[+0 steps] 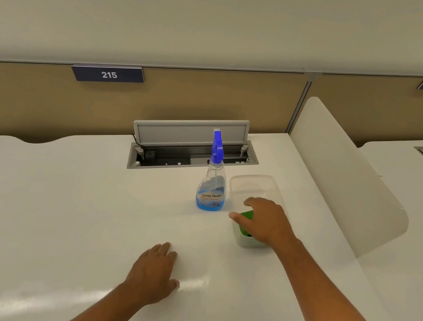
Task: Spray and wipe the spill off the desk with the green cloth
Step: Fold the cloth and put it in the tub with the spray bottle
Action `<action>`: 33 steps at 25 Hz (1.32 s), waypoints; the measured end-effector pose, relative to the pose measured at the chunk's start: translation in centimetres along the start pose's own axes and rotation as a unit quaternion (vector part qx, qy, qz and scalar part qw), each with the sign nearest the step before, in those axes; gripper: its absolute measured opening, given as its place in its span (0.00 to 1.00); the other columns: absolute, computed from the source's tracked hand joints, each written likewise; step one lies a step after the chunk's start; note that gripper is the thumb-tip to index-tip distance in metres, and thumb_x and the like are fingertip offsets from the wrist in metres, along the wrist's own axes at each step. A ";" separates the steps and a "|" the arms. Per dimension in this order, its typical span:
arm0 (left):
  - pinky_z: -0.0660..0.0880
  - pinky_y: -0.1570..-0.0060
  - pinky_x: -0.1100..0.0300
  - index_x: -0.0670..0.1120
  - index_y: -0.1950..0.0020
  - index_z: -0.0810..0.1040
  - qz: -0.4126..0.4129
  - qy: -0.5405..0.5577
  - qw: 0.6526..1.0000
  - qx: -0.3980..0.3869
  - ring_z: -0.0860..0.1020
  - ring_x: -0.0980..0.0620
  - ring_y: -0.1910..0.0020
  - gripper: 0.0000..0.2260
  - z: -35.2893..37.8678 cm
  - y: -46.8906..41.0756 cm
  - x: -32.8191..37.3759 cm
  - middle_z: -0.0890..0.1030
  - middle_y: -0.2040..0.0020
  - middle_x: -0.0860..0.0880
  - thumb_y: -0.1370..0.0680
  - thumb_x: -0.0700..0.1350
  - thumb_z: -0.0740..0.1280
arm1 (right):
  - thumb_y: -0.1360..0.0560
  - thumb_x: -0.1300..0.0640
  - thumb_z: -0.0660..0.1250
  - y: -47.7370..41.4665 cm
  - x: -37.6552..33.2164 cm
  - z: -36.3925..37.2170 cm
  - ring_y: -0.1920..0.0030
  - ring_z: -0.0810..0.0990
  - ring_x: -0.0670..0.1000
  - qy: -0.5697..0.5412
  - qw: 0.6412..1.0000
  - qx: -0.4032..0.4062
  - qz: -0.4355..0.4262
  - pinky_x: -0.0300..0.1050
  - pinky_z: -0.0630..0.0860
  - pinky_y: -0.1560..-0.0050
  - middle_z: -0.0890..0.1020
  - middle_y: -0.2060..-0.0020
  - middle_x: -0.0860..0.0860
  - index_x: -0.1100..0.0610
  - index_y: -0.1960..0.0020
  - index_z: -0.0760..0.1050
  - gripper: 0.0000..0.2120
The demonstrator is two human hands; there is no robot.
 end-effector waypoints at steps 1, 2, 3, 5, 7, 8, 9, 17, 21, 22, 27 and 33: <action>0.60 0.21 0.52 0.47 0.21 0.63 0.004 -0.006 1.000 0.010 0.60 0.45 0.19 0.33 -0.2 -0.1 0.0 0.60 0.18 0.45 0.21 0.60 0.66 | 0.22 0.31 0.65 -0.5 -1.1 -0.1 0.26 0.74 0.55 -0.051 0.998 0.023 0.008 0.54 0.69 0.25 0.75 0.23 0.52 0.50 0.22 0.69 0.35; 0.59 0.20 0.51 0.47 0.20 0.61 0.007 -0.010 1.000 0.018 0.58 0.44 0.18 0.34 -0.3 -0.2 -0.1 0.60 0.17 0.44 0.21 0.60 0.66 | 0.22 0.33 0.67 -1.0 -2.3 -0.2 0.23 0.71 0.56 -0.092 0.995 0.041 0.012 0.55 0.68 0.23 0.71 0.21 0.52 0.50 0.20 0.65 0.37; 0.56 0.19 0.50 0.47 0.18 0.59 0.005 -0.016 1.000 0.021 0.55 0.43 0.17 0.35 -0.5 -0.4 -0.3 0.57 0.16 0.44 0.20 0.60 0.66 | 0.22 0.35 0.69 -1.7 -3.4 -0.2 0.22 0.70 0.56 -0.127 0.990 0.058 0.016 0.55 0.68 0.23 0.69 0.19 0.53 0.51 0.18 0.62 0.38; 0.53 0.18 0.48 0.48 0.17 0.54 -0.003 -0.032 0.999 0.021 0.50 0.41 0.16 0.37 -0.7 -0.7 -1.1 0.51 0.15 0.44 0.19 0.61 0.65 | 0.23 0.38 0.72 -3.2 -5.4 -0.1 0.21 0.68 0.57 -0.189 0.977 0.100 0.023 0.55 0.70 0.25 0.67 0.18 0.54 0.52 0.17 0.58 0.42; 0.59 0.20 0.47 0.48 0.17 0.55 -0.014 -0.018 1.000 0.012 0.50 0.42 0.16 0.38 -0.6 -1.1 -1.8 0.51 0.15 0.45 0.20 0.61 0.66 | 0.25 0.39 0.75 -4.6 -7.0 0.4 0.21 0.69 0.58 -0.241 0.960 0.134 0.036 0.55 0.73 0.27 0.67 0.19 0.55 0.53 0.17 0.57 0.45; 0.64 0.22 0.47 0.49 0.17 0.56 -0.019 -0.001 1.000 0.008 0.51 0.43 0.16 0.38 -0.6 -1.2 -1.9 0.52 0.15 0.47 0.21 0.61 0.68 | 0.25 0.39 0.76 -5.1 -7.7 0.7 0.22 0.69 0.58 -0.261 0.953 0.147 0.046 0.54 0.74 0.29 0.67 0.20 0.55 0.53 0.17 0.57 0.46; 0.67 0.25 0.48 0.49 0.18 0.58 -0.021 0.012 1.000 0.008 0.52 0.44 0.17 0.38 -0.6 -1.2 -2.1 0.53 0.15 0.48 0.22 0.61 0.69 | 0.26 0.39 0.76 -5.5 -8.4 1.0 0.23 0.70 0.58 -0.277 0.946 0.160 0.056 0.54 0.75 0.30 0.69 0.21 0.55 0.53 0.18 0.57 0.46; 0.69 0.27 0.47 0.51 0.18 0.59 -0.026 0.042 0.999 0.024 0.52 0.46 0.17 0.38 -0.8 -1.2 -2.4 0.54 0.16 0.50 0.23 0.61 0.71 | 0.21 0.48 0.74 -6.5 -10.2 2.2 0.37 0.80 0.56 -0.337 0.914 0.219 0.059 0.43 0.74 0.52 0.80 0.33 0.56 0.55 0.29 0.68 0.26; 0.73 0.31 0.47 0.51 0.20 0.62 -0.025 0.040 0.999 0.025 0.54 0.47 0.18 0.37 -1.0 -1.3 -2.4 0.57 0.17 0.51 0.24 0.61 0.72 | 0.22 0.50 0.75 -5.6 -10.2 -0.2 0.42 0.81 0.53 -0.377 0.891 0.254 0.023 0.39 0.75 0.54 0.80 0.35 0.56 0.56 0.30 0.66 0.27; 0.74 0.32 0.47 0.51 0.20 0.62 -0.025 0.037 0.999 0.025 0.54 0.47 0.18 0.37 -1.0 -1.4 -2.4 0.57 0.17 0.51 0.24 0.61 0.72 | 0.22 0.51 0.76 -5.2 -10.1 -1.3 0.44 0.81 0.51 -0.386 0.882 0.269 0.009 0.38 0.76 0.55 0.80 0.37 0.55 0.55 0.30 0.65 0.28; 0.76 0.36 0.48 0.51 0.21 0.63 -0.020 0.020 0.999 0.031 0.55 0.47 0.19 0.35 -0.9 -1.4 -2.4 0.57 0.18 0.52 0.24 0.61 0.71 | 0.24 0.50 0.77 -3.6 -7.3 -7.5 0.48 0.82 0.50 -0.383 0.843 0.377 -0.032 0.39 0.80 0.54 0.80 0.45 0.49 0.54 0.32 0.68 0.27; 0.76 0.36 0.48 0.51 0.20 0.62 -0.020 0.013 0.999 0.030 0.54 0.47 0.18 0.37 -0.6 -1.7 -2.4 0.56 0.17 0.52 0.24 0.62 0.71 | 0.26 0.52 0.79 -4.2 -1.3 -9.0 0.46 0.79 0.50 -0.350 0.838 0.418 0.007 0.46 0.81 0.48 0.77 0.45 0.47 0.54 0.35 0.71 0.25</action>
Point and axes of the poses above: each hand's wrist, its own y-axis away from the middle knuckle, its own z-axis out of the palm, x = y × z, the point moved 4 cm from there along -y, towards the middle knuckle
